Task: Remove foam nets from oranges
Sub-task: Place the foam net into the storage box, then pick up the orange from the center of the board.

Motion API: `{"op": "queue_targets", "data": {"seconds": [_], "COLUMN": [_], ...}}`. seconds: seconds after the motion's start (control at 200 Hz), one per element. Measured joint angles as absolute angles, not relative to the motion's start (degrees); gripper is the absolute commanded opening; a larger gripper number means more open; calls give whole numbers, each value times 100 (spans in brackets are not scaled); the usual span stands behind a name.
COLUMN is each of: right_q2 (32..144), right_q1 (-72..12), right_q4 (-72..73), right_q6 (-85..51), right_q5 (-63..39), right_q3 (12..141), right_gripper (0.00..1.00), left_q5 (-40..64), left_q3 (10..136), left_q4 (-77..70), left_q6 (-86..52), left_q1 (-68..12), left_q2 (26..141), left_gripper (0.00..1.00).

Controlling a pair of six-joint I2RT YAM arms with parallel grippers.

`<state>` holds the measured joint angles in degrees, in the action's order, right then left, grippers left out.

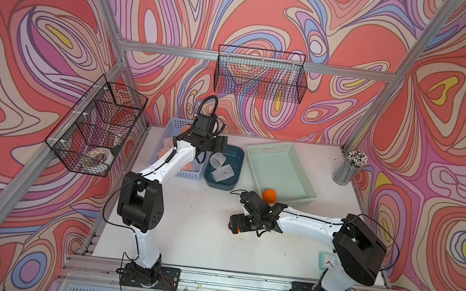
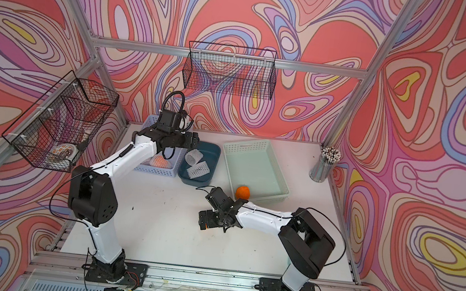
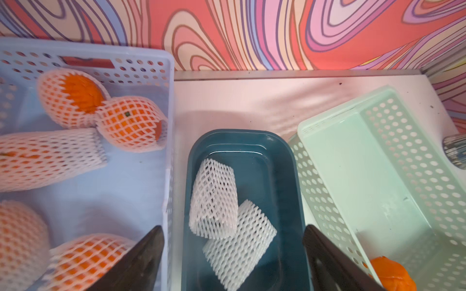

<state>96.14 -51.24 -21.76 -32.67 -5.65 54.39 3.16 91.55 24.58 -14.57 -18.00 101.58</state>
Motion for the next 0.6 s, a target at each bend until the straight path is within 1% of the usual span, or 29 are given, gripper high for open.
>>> {"op": "queue_targets", "data": {"seconds": [0.1,0.2,0.416,0.596], "right_q2": [9629,9631,9776,9935], "right_q1": [-5124,-5124,-5124,-5127], "right_q4": [-2180,-2180,-2147,-2130], "right_q6": [-3262,-3256,-3223,-3210], "right_q5": [-497,-447,-432,-475], "right_q3": [5450,5494,5649,5743], "right_gripper": [98,97,86,76], "left_q5": [110,-113,-360,-340], "left_q3": [8770,8232,6912,6108], "left_q4": [2388,2265,2001,2250], "left_q6": [-1404,-1365,-1518,-1734], "left_q1": [-1988,-2324,-2788,-2908], "left_q2": [9417,8440,6296,5072], "left_gripper": [91,91,91,90]}}
